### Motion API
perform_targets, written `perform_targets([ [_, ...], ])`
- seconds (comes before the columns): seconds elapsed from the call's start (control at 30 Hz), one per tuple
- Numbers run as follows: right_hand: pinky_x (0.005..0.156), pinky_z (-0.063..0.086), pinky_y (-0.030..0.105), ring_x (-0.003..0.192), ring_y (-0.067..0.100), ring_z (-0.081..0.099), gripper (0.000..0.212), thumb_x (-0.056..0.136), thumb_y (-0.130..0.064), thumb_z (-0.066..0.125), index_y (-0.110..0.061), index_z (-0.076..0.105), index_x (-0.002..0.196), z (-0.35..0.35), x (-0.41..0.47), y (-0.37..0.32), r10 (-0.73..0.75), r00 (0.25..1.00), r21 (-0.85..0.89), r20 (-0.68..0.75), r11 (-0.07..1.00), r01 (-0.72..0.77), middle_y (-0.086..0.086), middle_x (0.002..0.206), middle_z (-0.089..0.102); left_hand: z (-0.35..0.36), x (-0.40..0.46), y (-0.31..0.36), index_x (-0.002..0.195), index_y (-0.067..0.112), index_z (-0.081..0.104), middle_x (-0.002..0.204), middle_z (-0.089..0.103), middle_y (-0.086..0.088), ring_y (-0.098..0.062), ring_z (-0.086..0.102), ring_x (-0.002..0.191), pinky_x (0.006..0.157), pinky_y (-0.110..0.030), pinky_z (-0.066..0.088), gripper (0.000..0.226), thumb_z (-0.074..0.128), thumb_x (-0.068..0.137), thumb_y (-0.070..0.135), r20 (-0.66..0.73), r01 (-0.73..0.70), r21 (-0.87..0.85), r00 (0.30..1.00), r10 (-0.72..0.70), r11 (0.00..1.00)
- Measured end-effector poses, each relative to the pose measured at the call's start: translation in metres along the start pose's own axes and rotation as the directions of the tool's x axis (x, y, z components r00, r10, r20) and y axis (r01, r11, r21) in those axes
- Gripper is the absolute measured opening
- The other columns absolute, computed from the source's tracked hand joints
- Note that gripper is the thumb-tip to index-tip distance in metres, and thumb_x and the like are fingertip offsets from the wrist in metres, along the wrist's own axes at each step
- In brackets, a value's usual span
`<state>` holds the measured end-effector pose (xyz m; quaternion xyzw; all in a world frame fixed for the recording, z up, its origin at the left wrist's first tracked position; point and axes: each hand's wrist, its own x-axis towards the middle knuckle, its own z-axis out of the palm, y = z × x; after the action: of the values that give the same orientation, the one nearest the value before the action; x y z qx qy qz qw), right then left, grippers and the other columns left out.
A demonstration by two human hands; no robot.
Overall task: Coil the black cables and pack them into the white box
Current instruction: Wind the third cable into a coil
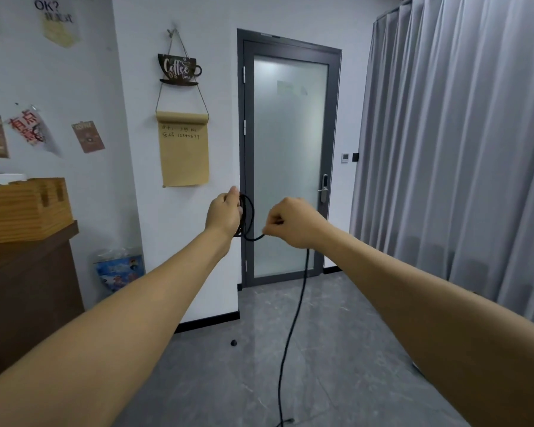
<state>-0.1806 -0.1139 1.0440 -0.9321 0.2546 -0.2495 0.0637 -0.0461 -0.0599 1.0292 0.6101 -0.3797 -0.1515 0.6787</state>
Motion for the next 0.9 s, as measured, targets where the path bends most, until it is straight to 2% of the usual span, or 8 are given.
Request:
perform_targets([
  [0.1,0.063,0.044,0.030,0.064,0.017,0.047,0.023,0.088,-0.019,0.061,0.003,0.065,0.083,-0.005,0.003,-0.009,-0.046,0.999,0.100,-0.017,0.994,0.048,0.010,0.075,0.061,0.004,-0.009,0.005,0.069,0.016,0.035,0.060,0.033,0.001,-0.012,0.025,0.051,0.049,-0.025,0.023,0.037,0.026,0.103,0.029,0.107,0.002,0.057,0.994,-0.008,0.998],
  [0.2,0.048,0.031,0.014,0.048,0.005,0.039,0.021,0.089,-0.017,0.061,0.001,0.064,0.078,-0.009,0.000,-0.013,-0.055,0.998,0.219,-0.016,0.974,0.057,0.001,0.060,0.050,0.006,-0.015,0.008,0.072,0.014,0.038,0.063,0.037,0.000,-0.012,0.030,0.054,0.051,-0.024,0.027,0.038,0.024,0.104,0.029,0.215,-0.036,0.136,0.977,0.006,0.990],
  [0.27,0.043,0.028,0.011,0.041,0.004,0.036,0.023,0.089,-0.016,0.061,0.005,0.065,0.080,-0.009,-0.001,-0.010,-0.021,0.999,0.307,-0.032,0.951,0.029,-0.002,0.056,0.045,0.006,-0.019,0.009,0.074,0.014,0.043,0.065,0.041,-0.002,-0.013,0.034,0.056,0.053,-0.024,0.030,0.039,0.024,0.104,0.030,0.275,-0.063,0.163,0.961,0.016,0.985],
  [0.4,0.048,0.032,0.012,0.052,0.008,0.040,0.026,0.086,-0.023,0.067,0.003,0.068,0.080,-0.010,-0.006,-0.002,0.044,0.997,0.400,-0.064,0.916,-0.015,0.000,0.062,0.051,0.007,-0.026,0.009,0.073,0.010,0.044,0.063,0.044,-0.004,-0.014,0.037,0.057,0.055,-0.023,0.033,0.044,0.021,0.105,0.027,0.385,-0.064,0.111,0.923,0.017,0.992],
  [0.5,0.046,0.032,0.007,0.053,0.006,0.042,0.023,0.077,-0.024,0.076,-0.002,0.068,0.074,-0.013,-0.009,0.002,0.096,0.992,0.439,-0.081,0.897,-0.051,-0.003,0.059,0.052,0.008,-0.031,0.009,0.074,0.012,0.048,0.062,0.039,-0.001,-0.013,0.032,0.058,0.057,-0.023,0.030,0.044,0.020,0.105,0.028,0.476,0.015,0.056,0.878,-0.040,0.998],
  [0.6,0.043,0.030,0.008,0.049,0.006,0.038,0.027,0.071,-0.029,0.081,-0.012,0.062,0.062,-0.017,-0.011,0.004,0.148,0.987,0.423,-0.066,0.900,-0.106,-0.005,0.054,0.047,0.008,-0.034,0.008,0.066,0.018,0.040,0.056,0.032,0.004,-0.011,0.026,0.055,0.057,-0.022,0.028,0.045,0.022,0.105,0.032,0.552,0.144,0.018,0.824,-0.130,0.989],
  [0.77,0.047,0.030,0.018,0.045,0.007,0.033,0.030,0.071,-0.032,0.080,-0.006,0.065,0.071,-0.022,-0.014,0.016,0.224,0.974,0.484,-0.038,0.857,-0.178,-0.006,0.050,0.042,-0.002,-0.036,0.007,0.064,0.020,0.036,0.053,0.024,0.009,-0.006,0.019,0.046,0.045,-0.017,0.022,0.044,0.035,0.099,0.047,0.609,0.177,0.049,0.775,-0.170,0.983],
  [0.9,0.050,0.031,0.022,0.051,0.011,0.033,0.027,0.080,-0.032,0.072,-0.008,0.064,0.073,-0.023,-0.024,0.040,0.313,0.949,0.573,-0.038,0.785,-0.236,-0.001,0.057,0.042,-0.013,-0.037,0.006,0.062,0.022,0.030,0.047,0.025,0.011,-0.005,0.018,0.041,0.038,-0.015,0.018,0.042,0.049,0.096,0.038,0.520,0.136,0.034,0.844,-0.134,0.990],
])
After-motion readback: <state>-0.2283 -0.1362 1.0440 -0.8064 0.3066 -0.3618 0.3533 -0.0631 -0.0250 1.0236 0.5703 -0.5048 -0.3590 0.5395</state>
